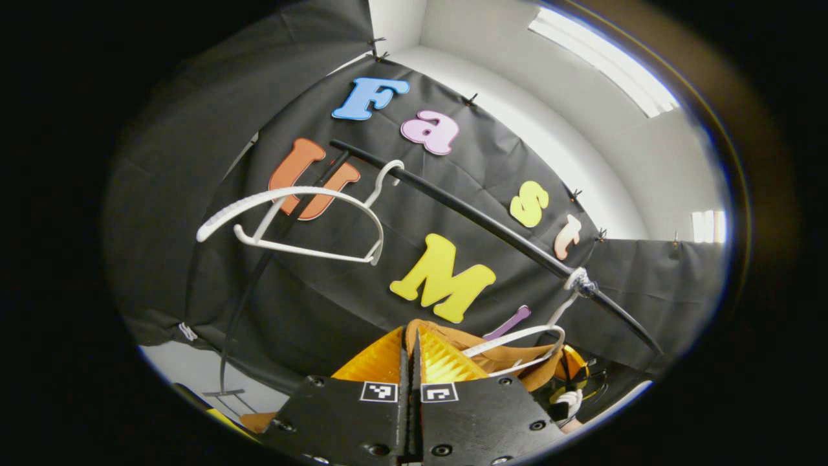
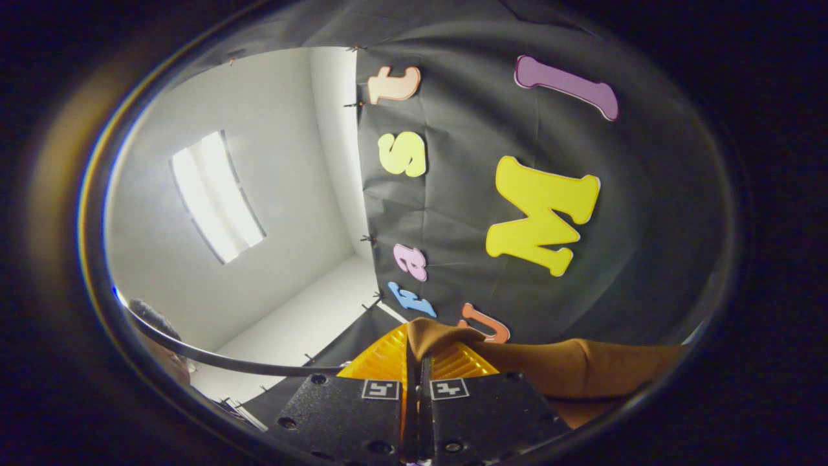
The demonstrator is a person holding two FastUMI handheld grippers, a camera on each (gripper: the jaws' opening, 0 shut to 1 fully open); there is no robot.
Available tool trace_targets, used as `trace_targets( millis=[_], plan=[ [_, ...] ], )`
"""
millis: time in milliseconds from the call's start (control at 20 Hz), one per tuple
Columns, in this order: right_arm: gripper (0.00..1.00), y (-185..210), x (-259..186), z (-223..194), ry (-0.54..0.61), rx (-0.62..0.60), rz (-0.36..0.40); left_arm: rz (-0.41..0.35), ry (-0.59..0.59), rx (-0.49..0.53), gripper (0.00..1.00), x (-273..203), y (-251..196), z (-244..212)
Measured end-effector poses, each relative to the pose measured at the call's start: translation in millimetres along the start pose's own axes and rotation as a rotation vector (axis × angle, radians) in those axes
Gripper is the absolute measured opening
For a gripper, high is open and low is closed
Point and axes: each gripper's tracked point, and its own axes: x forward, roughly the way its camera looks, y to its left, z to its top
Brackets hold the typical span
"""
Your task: Grasp the clothes on the hanger with both hands and then place them into the laundry hamper below.
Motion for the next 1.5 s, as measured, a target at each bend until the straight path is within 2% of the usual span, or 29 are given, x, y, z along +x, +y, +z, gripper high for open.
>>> trace_targets(
  millis=[100,150,300,400,450,500,600,650,700,750,800,900,950,1000,1050,1100,1150,1200,1250,1300,1350,1400,1450,1500],
  plan=[
    [0.04,-6.5,1.6,-0.6,-0.002,0.001,-0.014,0.008,0.002,0.021,0.05,0.5,-1.4,-0.3],
    [0.04,-7.6,3.5,-2.8,0.007,-0.008,-0.019,0.010,-0.005,0.033,0.00,1.4,-3.1,3.3],
    [0.04,-4.3,4.1,-5.4,0.021,-0.030,-0.015,0.027,-0.008,0.050,0.00,-1.8,0.0,2.8],
    [0.04,7.2,5.0,-7.1,0.031,-0.018,0.017,-0.008,-0.034,0.050,0.00,-5.7,-9.2,13.2],
    [0.04,15.3,6.5,-8.9,0.045,-0.027,0.036,-0.023,-0.060,0.063,0.05,-7.8,-16.6,23.0],
    [0.04,23.7,8.4,-13.0,0.066,-0.053,0.051,-0.025,-0.075,0.083,0.00,-8.3,-23.1,31.5],
    [0.04,44.4,12.9,-18.5,0.090,-0.073,0.099,-0.024,-0.095,0.106,0.00,-6.4,-28.6,42.7],
    [0.04,53.0,15.7,-17.0,0.085,-0.070,0.119,-0.034,-0.112,0.104,0.05,-8.5,-33.8,50.2],
    [0.04,59.2,16.9,-13.1,0.078,-0.065,0.135,-0.050,-0.132,0.098,0.00,-9.7,-41.0,58.6],
    [0.04,62.1,19.2,-9.7,0.069,-0.066,0.142,-0.065,-0.152,0.103,0.05,-11.1,-48.0,67.5],
    [0.04,60.2,21.4,-6.5,0.064,-0.083,0.130,-0.071,-0.167,0.116,0.00,-11.3,-52.7,77.5],
    [0.04,55.7,21.7,0.2,0.046,-0.103,0.104,-0.093,-0.163,0.133,0.00,-7.3,-66.2,81.4],
    [0.04,52.6,20.4,5.8,0.027,-0.110,0.091,-0.098,-0.148,0.149,0.05,-6.0,-71.8,77.3],
    [0.04,48.3,17.9,11.7,0.006,-0.114,0.073,-0.099,-0.139,0.174,0.00,-4.8,-73.8,73.3],
    [0.04,39.7,16.1,13.7,-0.004,-0.117,0.046,-0.098,-0.127,0.186,0.00,-2.2,-74.5,68.5],
    [0.04,30.3,13.1,14.4,-0.013,-0.114,0.013,-0.095,-0.119,0.184,0.00,0.9,-75.0,67.0],
    [0.03,18.1,10.8,15.3,-0.019,-0.113,-0.025,-0.097,-0.109,0.165,0.05,4.7,-75.1,63.5],
    [0.04,9.0,7.4,15.9,-0.028,-0.109,-0.055,-0.097,-0.106,0.145,0.00,9.5,-72.5,57.4],
    [0.04,-0.4,4.8,17.9,-0.034,-0.114,-0.082,-0.094,-0.101,0.132,0.05,11.1,-71.2,54.6],
    [0.04,-13.2,2.0,20.0,-0.038,-0.129,-0.117,-0.091,-0.092,0.126,0.05,12.3,-68.2,51.0],
    [0.04,-26.3,-0.8,16.7,-0.030,-0.117,-0.149,-0.091,-0.087,0.123,0.00,13.0,-66.1,49.4],
    [0.04,-30.2,-2.2,12.6,-0.025,-0.093,-0.154,-0.087,-0.084,0.128,0.05,13.5,-62.9,47.0],
    [0.04,-34.0,-4.4,10.8,-0.028,-0.078,-0.159,-0.079,-0.086,0.131,0.00,13.3,-57.1,44.8],
    [0.04,-38.5,-6.5,6.2,-0.018,-0.076,-0.160,-0.074,-0.085,0.126,0.00,13.8,-53.3,43.2]
  ],
)
